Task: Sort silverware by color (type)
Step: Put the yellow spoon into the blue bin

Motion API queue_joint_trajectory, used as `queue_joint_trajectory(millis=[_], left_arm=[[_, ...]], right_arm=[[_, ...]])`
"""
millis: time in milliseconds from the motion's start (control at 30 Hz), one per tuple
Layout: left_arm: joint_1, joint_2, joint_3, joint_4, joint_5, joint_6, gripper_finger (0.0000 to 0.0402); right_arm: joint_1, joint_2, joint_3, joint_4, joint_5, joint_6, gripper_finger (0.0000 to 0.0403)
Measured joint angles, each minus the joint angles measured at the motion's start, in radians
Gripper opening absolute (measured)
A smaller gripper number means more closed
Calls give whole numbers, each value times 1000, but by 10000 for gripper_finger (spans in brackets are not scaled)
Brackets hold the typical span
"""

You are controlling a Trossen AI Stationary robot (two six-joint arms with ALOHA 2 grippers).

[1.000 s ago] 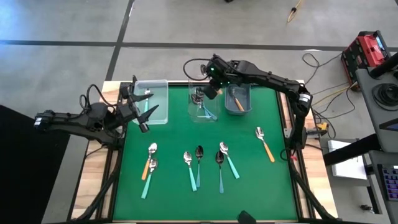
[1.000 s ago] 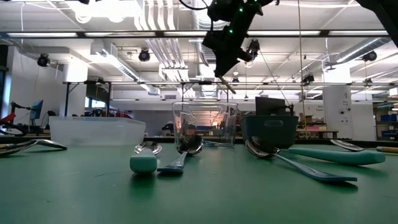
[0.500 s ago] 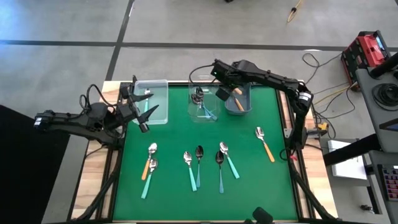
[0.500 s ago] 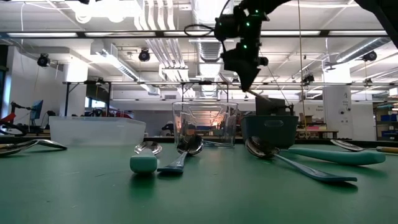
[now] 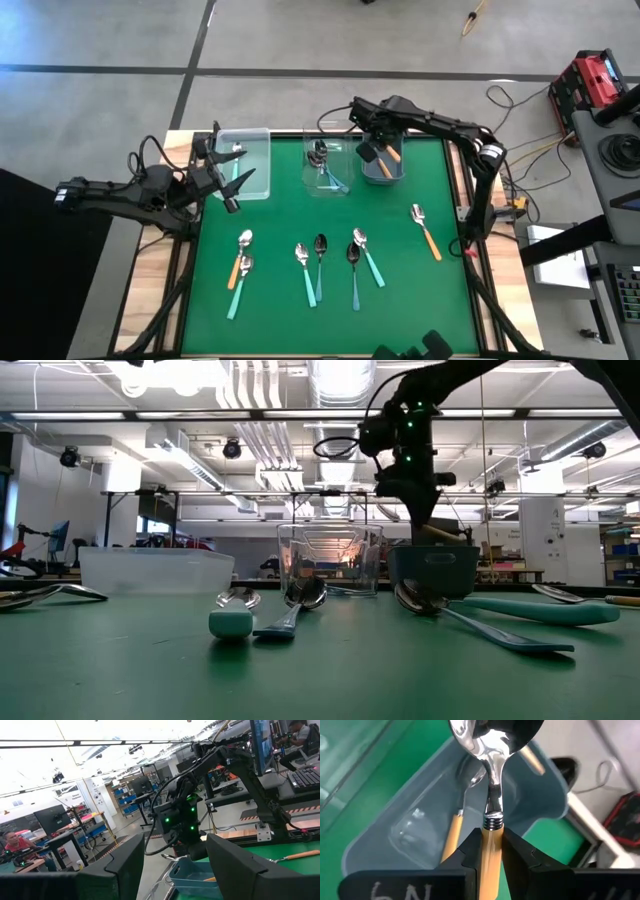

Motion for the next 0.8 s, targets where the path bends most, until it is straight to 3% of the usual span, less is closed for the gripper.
queue_joint_trajectory(millis=[633, 800], left_arm=[[0, 1, -7, -2, -9, 14, 197], [0, 1, -11, -10, -10, 24, 197]], right_arm=[[-19, 0, -77, 122, -58, 236, 43], [-19, 0, -77, 105, -115, 312, 43]])
